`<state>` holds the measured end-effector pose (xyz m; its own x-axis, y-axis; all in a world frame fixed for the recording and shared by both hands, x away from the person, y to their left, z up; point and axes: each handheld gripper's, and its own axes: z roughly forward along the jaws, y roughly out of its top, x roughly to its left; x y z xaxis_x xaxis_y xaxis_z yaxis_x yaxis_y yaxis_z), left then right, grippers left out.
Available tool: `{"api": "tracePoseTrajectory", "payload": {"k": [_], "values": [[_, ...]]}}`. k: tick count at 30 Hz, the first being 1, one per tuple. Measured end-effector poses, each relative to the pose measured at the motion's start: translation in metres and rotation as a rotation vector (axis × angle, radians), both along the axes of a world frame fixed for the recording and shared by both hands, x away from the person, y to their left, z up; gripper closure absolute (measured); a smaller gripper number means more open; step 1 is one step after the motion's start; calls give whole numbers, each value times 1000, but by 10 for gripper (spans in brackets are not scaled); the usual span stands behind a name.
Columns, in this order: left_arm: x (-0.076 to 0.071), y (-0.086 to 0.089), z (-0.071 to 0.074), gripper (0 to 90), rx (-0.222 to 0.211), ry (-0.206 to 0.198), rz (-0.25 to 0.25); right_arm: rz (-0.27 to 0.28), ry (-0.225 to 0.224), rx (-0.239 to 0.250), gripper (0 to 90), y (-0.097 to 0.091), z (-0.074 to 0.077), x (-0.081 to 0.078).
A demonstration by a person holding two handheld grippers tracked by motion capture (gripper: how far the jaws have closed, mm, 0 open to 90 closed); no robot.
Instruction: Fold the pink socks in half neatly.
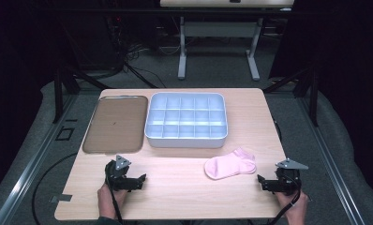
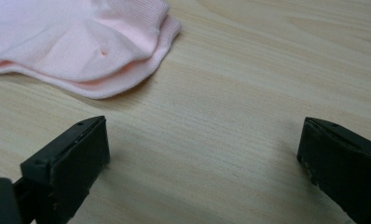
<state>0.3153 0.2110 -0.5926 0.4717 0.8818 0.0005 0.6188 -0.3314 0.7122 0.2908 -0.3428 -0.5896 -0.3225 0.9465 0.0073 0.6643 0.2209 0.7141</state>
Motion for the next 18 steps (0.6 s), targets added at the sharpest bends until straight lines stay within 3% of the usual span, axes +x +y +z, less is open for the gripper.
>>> {"api": "tracePoseTrajectory", "payload": {"k": [13, 18], "values": [[0, -1, 0, 0, 0, 0, 8, 0, -2, 0, 21, 0, 0, 0], [1, -2, 0, 0, 2, -1, 16, 25, 13, -7, 11, 1, 1, 1]]}}
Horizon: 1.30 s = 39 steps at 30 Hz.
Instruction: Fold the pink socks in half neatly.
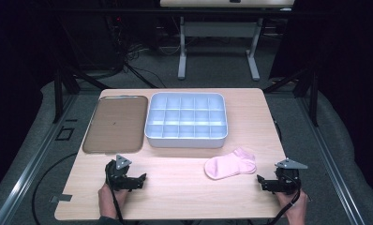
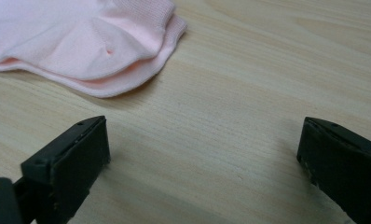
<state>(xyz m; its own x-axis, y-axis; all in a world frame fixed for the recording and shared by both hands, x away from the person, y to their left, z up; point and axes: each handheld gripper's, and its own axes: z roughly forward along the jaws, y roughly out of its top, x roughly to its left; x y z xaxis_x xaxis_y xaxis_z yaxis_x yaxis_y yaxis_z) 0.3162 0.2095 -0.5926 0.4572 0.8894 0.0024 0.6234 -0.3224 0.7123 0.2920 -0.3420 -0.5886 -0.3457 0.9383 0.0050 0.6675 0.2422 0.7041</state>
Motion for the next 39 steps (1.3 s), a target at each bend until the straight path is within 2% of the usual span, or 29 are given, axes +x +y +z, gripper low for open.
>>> {"api": "tracePoseTrajectory", "payload": {"k": [11, 15, 17, 23, 24, 27, 28, 29, 30, 31, 37, 39], "values": [[0, 0, 0, 0, -1, 1, 1, -26, 9, 2, 9, 1, 1, 2], [-1, 0, 0, 0, 0, 1, 2, -25, 12, 43, 17, -4, 4, 0], [-1, 0, 0, 0, -1, 1, 2, -22, 15, 32, 13, -4, 8, -2], [-1, 0, 0, 0, 1, 1, 3, -6, -2, 54, 6, 3, 21, -5], [-1, 0, 0, 0, 0, 2, 3, 13, -6, 56, 6, 9, 29, -4], [-1, 0, 0, 0, 0, 2, 4, 32, -3, 64, 8, 16, 36, -2], [-1, 0, 0, 0, -2, 1, 5, 59, 0, 65, 11, 25, 43, 1], [-1, 0, 0, 0, -2, 1, 5, 59, 0, 65, 11, 25, 43, 1], [-1, 0, 0, 0, -2, 2, 5, 91, 7, 56, 16, 38, 48, 8], [-1, 0, 0, 0, -2, 2, 5, 105, 12, 49, 19, 42, 50, 11], [-1, 0, 0, 0, -2, 2, 5, 203, 64, 29, 74, 84, 47, 34], [-1, 0, 0, 0, -1, 2, 5, 218, 73, 26, 94, 90, 45, 38]]}}
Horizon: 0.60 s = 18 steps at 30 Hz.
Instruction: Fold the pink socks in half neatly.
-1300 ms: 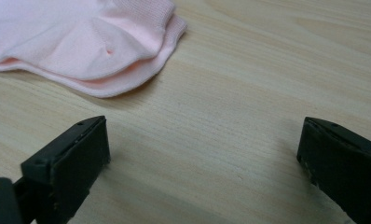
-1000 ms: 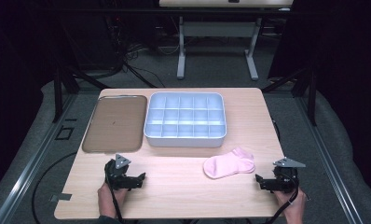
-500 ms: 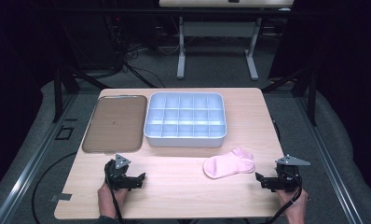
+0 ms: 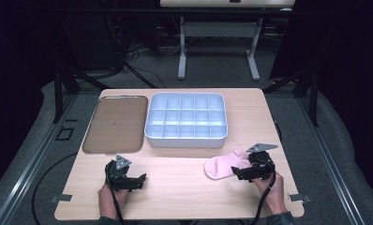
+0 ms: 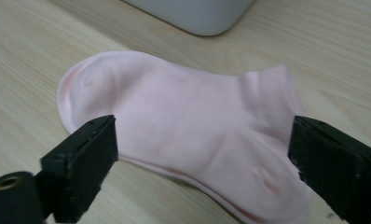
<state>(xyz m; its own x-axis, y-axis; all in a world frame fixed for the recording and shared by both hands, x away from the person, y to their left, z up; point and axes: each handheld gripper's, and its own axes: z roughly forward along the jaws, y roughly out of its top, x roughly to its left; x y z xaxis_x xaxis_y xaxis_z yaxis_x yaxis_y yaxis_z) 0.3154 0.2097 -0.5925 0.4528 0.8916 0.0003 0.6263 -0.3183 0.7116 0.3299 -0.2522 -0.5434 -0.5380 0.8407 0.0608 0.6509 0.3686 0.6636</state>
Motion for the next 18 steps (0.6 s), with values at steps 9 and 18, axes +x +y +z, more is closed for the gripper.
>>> {"api": "tracePoseTrajectory", "payload": {"k": [9, 18], "values": [[0, 0, 0, 0, 0, -1, -1, 14, 61, -68, 225, 29, -25, 19], [0, 0, 0, 0, 0, -1, 0, -13, 24, -62, 549, 28, -25, 15]]}}
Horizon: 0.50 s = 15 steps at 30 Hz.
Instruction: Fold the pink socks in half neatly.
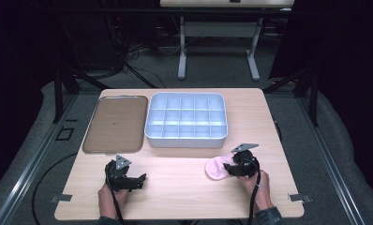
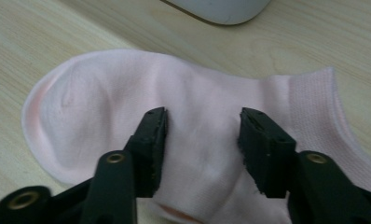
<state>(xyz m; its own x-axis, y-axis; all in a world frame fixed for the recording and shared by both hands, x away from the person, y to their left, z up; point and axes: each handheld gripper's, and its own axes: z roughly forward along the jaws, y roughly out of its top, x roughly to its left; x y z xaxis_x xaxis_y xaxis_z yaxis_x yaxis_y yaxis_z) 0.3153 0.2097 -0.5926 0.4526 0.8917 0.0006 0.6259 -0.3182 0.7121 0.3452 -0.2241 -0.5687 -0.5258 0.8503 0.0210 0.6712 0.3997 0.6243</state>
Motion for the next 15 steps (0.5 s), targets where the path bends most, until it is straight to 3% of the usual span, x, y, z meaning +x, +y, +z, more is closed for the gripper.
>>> {"api": "tracePoseTrajectory", "payload": {"k": [1, 3, 4, 7, 15], "values": [[0, 0, 0, 0, -1, 0, 0, -20, -12, 12, 647, -3, -1, -1], [0, 0, 0, 0, 0, 0, 1, -22, -15, 16, 686, -4, -1, -2], [0, 0, 0, 0, 0, 0, 0, -30, -33, 31, 767, -7, -3, -5], [0, 0, 0, 0, 0, 0, 0, -28, -49, 43, 814, -7, -4, -7], [0, 0, 0, 0, 0, -1, 0, -36, -60, 72, 838, -10, -4, -9]]}}
